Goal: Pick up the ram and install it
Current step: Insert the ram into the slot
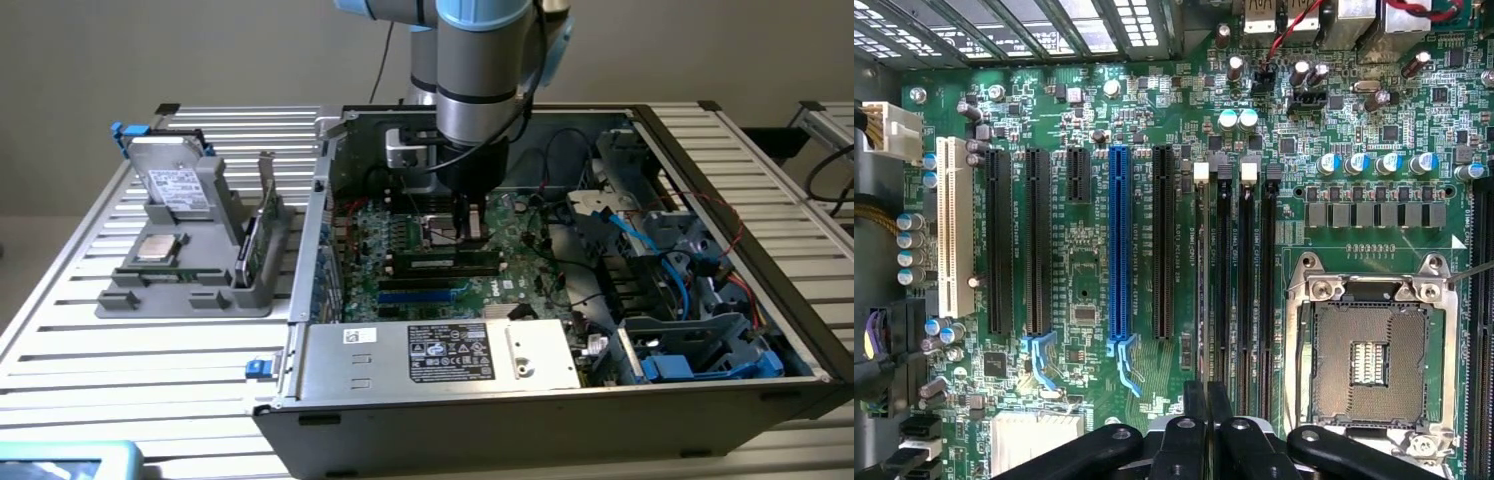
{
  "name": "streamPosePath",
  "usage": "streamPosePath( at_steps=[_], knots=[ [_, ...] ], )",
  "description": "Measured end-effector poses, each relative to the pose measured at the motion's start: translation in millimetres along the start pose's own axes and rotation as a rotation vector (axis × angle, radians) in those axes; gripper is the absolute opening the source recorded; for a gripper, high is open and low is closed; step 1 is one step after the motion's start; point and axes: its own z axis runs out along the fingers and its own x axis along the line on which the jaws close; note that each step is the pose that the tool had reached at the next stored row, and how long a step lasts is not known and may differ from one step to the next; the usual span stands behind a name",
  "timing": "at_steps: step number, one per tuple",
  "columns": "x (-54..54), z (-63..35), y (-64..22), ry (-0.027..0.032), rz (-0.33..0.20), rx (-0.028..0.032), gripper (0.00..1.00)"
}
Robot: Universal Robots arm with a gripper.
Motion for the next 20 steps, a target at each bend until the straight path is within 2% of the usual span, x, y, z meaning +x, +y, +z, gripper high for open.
streamPosePath(
  at_steps=[3,4,6,7,11,16,20],
  knots=[
    [0.0,0.0,0.0,-0.0002,0.000,0.0003,0.14],
    [0.0,0.0,0.0,-0.0002,0.000,0.0004,0.20],
    [0.0,-0.1,0.0,-0.0001,0.000,0.0005,0.20],
    [0.1,-0.7,0.0,0.0001,0.000,0.0004,0.27],
    [0.5,-5.4,-1.6,0.0001,0.000,0.0005,0.27],
    [1.0,-12.4,-9.9,-0.0001,0.000,-0.0002,0.27],
    [1.6,-19.3,-18.7,0.0002,0.000,-0.0054,0.27]
  ],
)
